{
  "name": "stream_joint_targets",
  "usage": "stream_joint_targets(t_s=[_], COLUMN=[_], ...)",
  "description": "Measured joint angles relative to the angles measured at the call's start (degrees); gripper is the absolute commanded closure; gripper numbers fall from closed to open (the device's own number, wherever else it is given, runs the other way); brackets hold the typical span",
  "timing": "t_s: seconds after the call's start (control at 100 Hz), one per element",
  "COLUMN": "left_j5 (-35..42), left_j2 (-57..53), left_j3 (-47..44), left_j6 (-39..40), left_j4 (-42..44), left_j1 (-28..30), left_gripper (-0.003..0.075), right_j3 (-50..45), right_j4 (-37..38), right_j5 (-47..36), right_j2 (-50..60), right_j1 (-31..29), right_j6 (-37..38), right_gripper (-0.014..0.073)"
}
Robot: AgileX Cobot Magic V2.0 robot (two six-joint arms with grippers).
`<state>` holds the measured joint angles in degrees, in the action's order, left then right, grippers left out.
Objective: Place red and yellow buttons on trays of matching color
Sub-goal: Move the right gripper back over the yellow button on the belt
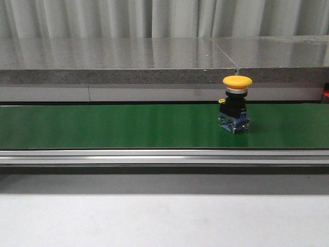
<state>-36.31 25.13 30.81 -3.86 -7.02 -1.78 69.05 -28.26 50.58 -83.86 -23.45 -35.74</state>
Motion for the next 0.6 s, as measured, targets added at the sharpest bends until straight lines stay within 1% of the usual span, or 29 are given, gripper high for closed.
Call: stream_joint_targets(t_s=[0.1,0.24,0.47,0.6], left_j5=[0.0,0.0,0.0,0.0], left_j2=[0.0,0.0,0.0,0.0], left_j3=[0.0,0.0,0.0,0.0], left_j6=[0.0,0.0,0.0,0.0], left_j4=[0.0,0.0,0.0,0.0], left_j1=[0.0,0.0,0.0,0.0], left_gripper=[0.0739,0.0739,0.0739,0.0739], right_j3=[-7.4,-13.6,-17.1,-17.4], right_j4=[0.0,-0.2,-0.5,-0.4], right_j5=[-2.3,-3.2,-3.8,-6.3], right_j2=[5.0,9.3,10.1,10.0], right_j1=[1.9,6.4,14.1,18.0], right_j6=[0.0,-0.1,-0.2,-0.2], right_gripper=[-0.0049,-0.0049,-0.0049,-0.0049])
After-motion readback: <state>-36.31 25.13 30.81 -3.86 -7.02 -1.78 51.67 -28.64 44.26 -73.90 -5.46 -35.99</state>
